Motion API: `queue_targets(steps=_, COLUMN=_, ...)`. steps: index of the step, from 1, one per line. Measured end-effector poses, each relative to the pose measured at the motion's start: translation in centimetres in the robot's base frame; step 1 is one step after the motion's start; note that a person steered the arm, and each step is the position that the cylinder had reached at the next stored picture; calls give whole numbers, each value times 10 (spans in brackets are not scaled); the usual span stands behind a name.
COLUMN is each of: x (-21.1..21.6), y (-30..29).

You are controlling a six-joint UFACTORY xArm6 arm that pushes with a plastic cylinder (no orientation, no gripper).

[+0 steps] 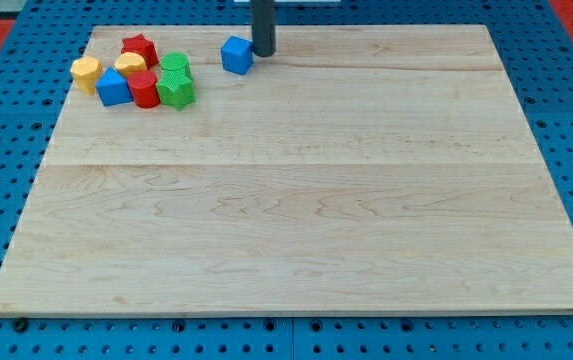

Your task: Slide the blue cube to the green circle

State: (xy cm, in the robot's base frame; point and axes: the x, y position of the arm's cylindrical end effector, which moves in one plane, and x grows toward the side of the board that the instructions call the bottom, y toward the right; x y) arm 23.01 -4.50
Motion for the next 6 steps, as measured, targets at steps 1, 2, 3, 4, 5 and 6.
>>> queue_targets(steps=1, x=-13, y=-28)
queue_targets(steps=2, x=-2, y=16)
queue_targets(steps=3, x=8, y=14)
queue_targets(steps=4, x=8, y=-30)
queue_targets(steps=5, x=10, y=-27)
queue_targets(steps=6, x=19, y=-27)
